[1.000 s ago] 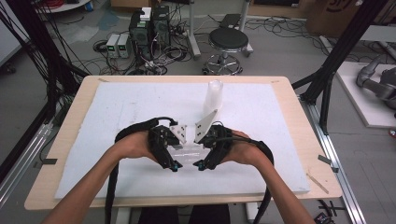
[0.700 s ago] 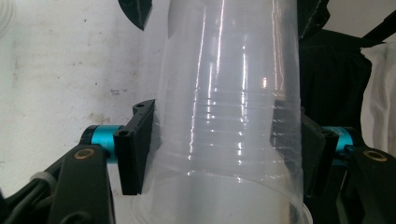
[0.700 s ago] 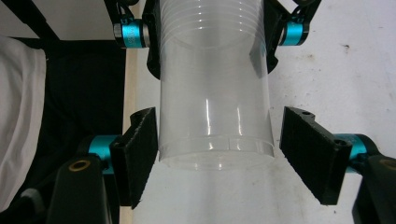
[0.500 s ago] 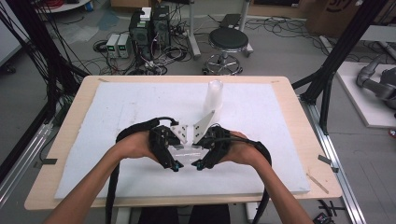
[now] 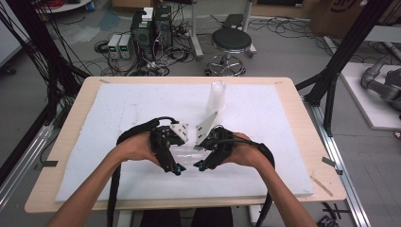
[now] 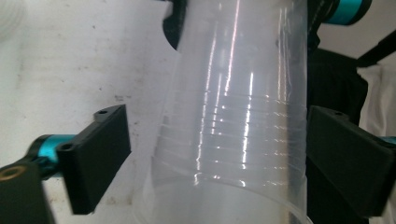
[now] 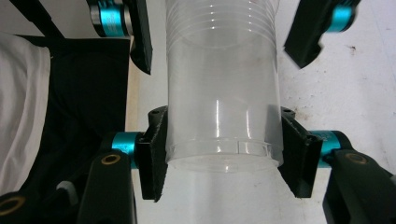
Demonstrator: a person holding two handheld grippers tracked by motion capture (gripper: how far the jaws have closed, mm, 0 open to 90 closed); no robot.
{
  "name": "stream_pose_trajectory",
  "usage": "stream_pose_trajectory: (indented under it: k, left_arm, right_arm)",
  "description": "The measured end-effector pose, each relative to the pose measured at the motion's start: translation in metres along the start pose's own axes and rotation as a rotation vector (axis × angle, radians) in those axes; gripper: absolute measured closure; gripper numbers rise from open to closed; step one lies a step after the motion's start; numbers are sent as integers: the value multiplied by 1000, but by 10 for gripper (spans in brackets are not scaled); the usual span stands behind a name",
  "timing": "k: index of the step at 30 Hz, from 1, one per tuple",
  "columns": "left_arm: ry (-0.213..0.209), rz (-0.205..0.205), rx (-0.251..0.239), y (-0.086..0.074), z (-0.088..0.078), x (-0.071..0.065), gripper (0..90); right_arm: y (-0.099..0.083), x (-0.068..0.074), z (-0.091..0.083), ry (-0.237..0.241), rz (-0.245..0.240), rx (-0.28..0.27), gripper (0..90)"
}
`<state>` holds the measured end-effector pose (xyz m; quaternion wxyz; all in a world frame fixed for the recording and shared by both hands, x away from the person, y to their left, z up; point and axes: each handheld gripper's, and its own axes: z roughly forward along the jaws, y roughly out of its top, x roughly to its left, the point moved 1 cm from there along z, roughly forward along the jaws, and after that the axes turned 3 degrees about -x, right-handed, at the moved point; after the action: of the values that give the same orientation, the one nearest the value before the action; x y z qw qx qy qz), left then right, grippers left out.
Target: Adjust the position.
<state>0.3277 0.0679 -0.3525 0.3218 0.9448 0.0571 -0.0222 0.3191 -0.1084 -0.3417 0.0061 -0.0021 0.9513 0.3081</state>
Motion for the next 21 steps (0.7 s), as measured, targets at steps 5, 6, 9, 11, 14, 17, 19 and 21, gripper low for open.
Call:
stream_pose_trajectory:
  k: [5, 6, 9, 11, 14, 17, 19, 21]
  left_arm:
    - [4, -3, -39, 0, -2, -2, 17]
    - [1, 2, -40, 0, -2, -2, 17]
    - [-5, 13, -61, 0, -4, -3, 17]
    - [-10, 11, -75, 0, -5, -3, 17]
    - [8, 27, -110, -1, -12, -4, 17]
    - [22, 25, -174, -7, -21, -6, 17]
    - [30, 20, -207, -10, -23, -6, 17]
    - [45, 4, -264, -16, -27, -6, 17]
  right_arm:
    - [-1, 0, -1, -2, 4, 0, 426]
    - [-1, 0, -2, -2, 5, -2, 426]
    - [-2, -1, -2, -3, 7, -4, 426]
    - [-3, -1, -3, -6, 5, -10, 426]
    - [-5, -2, -5, -15, 9, -28, 425]
    - [-11, -2, -7, -23, 15, -65, 425]
    - [-13, -2, -9, -24, 17, -83, 424]
    - [-18, -3, -12, -26, 29, -125, 424]
